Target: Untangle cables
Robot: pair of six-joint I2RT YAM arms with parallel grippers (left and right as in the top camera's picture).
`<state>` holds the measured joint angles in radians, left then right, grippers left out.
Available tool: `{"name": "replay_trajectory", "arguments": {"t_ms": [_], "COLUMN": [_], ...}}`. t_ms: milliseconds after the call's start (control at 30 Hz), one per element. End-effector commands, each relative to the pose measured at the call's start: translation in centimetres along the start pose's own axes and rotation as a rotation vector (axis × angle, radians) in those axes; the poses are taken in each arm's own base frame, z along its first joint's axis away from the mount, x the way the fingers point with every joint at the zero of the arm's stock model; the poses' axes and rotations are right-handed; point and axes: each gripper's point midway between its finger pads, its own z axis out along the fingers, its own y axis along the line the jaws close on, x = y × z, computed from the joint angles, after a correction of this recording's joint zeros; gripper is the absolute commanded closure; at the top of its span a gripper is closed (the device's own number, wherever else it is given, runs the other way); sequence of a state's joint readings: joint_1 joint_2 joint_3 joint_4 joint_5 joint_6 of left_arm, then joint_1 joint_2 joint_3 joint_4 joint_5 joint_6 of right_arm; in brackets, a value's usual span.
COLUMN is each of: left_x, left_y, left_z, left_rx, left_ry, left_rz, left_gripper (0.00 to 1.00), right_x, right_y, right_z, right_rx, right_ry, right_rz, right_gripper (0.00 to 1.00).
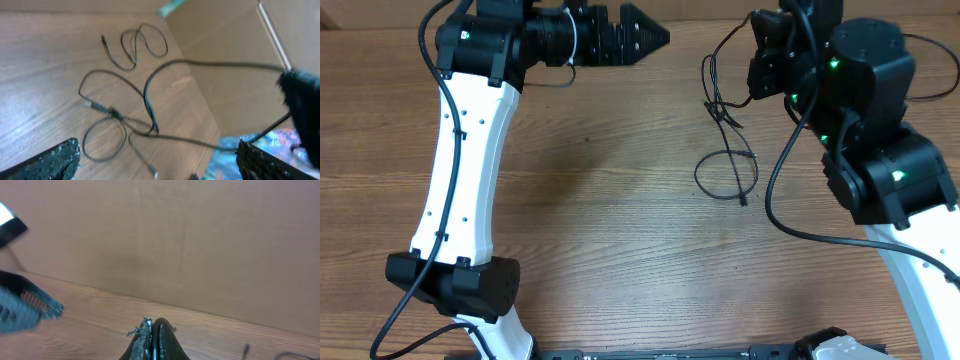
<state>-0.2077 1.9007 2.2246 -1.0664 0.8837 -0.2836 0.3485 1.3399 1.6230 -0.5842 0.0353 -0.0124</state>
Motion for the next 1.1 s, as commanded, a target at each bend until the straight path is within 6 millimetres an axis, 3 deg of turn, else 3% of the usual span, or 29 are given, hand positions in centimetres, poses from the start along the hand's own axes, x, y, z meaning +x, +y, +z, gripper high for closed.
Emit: {"name": "replay_trajectory", "arguments": {"t_ms": [0, 300, 433, 600, 767, 933, 1067], "left_x": [1.2, 2.8, 3.6, 4.7, 5.8, 7.0, 6.8], "left_y": [0.4, 1.9, 5.0, 7.7, 12.3, 16.1, 18.9], "left_z": [0.8, 4.7, 7.1, 9.6, 11.2, 11.4, 9.1], "left_rx": [-0.038, -0.129, -0.249, -0.266, -0.37, -0.456, -0.557], "left_ry": [0.045, 0.114, 0.146, 0.2, 0.244, 0.284, 0.278], "left_rz": [0.093, 0.118, 0.062, 0.019, -0.029, -0.094, -0.132], "left_gripper": [0.0, 0.0, 0.01, 0.0, 0.0, 0.0, 0.01], "right_x": [-1.5, -1.5, -1.6, -1.7, -1.8, -1.9, -2.0], "right_y": [2.2, 3.5, 3.5, 3.7, 3.8, 3.7, 2.9], "right_z": [-1.1, -1.4, -1.4, -1.4, -1.5, -1.6, -1.5], "right_rx": [-0.143, -0.217, -0.219, -0.234, -0.235, -0.232, -0.215], "right_ry": [-0.038, -0.034, -0.04, -0.039, -0.045, -0.046, -0.05], "right_rz": [0.046, 0.045, 0.048, 0.047, 0.064, 0.063, 0.067], "right_gripper": [0.96, 0.96, 0.96, 0.96, 0.96, 0.96, 0.96]}}
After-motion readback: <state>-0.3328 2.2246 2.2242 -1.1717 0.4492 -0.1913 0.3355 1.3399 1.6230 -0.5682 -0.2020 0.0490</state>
